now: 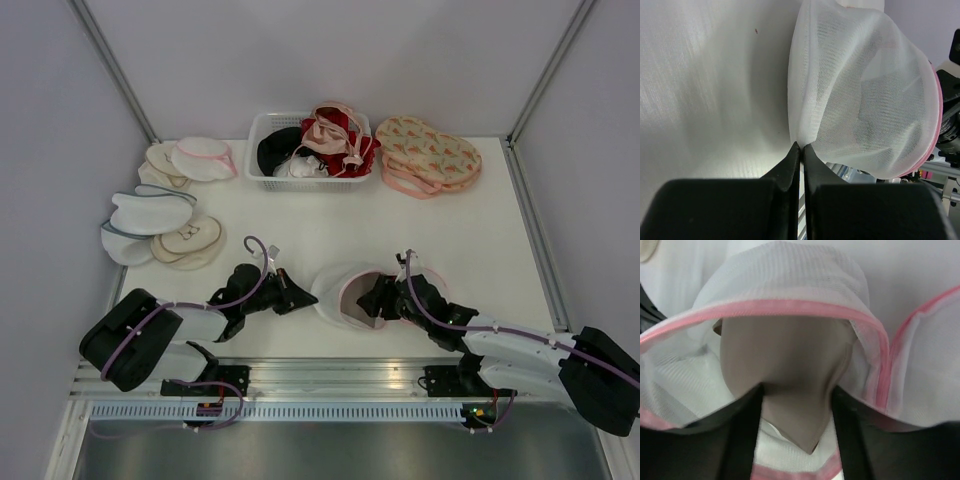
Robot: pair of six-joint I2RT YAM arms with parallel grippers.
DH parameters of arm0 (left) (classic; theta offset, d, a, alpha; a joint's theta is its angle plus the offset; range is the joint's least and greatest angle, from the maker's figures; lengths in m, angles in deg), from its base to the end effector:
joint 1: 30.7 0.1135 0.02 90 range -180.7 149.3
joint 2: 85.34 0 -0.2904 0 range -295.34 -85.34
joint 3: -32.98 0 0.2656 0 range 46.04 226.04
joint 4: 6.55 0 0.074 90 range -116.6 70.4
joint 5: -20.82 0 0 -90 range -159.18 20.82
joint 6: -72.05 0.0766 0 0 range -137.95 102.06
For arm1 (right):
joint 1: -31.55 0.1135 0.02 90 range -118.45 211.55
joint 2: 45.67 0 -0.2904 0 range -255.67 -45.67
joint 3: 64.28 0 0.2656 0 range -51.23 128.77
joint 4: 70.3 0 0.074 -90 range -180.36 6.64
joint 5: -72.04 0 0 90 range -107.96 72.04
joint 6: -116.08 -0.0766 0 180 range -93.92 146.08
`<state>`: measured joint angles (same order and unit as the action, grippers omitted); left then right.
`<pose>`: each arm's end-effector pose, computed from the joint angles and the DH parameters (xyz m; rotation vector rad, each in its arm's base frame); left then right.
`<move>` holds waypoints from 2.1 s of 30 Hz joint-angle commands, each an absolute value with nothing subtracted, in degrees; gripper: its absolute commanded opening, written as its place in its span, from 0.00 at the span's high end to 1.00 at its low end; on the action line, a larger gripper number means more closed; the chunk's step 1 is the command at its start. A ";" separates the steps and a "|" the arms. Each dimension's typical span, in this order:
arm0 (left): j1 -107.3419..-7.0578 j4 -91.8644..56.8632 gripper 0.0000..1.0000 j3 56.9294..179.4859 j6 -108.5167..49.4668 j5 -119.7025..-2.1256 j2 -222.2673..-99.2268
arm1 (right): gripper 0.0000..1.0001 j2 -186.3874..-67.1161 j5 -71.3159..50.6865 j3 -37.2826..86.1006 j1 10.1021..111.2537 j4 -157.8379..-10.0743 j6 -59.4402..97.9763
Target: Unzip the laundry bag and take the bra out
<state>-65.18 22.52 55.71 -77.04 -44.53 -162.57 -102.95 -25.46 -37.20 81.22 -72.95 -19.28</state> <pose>0.1795 -0.1621 0.1188 -0.1782 2.2920 -1.3893 0.1491 0.1601 0.1429 -0.0043 2.2554 0.8055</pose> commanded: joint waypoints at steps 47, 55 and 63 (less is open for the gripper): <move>-66.47 27.24 0.98 54.74 -77.45 -43.95 -164.53 | 1.00 -105.50 -14.08 21.43 80.86 -82.39 8.93; -66.47 28.56 0.98 55.00 -77.45 -42.28 -164.97 | 0.99 -131.67 -13.30 50.18 74.89 -85.99 11.85; -66.47 30.75 0.98 54.48 -78.06 -40.96 -165.41 | 0.99 -155.33 -12.68 72.57 67.77 -83.98 9.48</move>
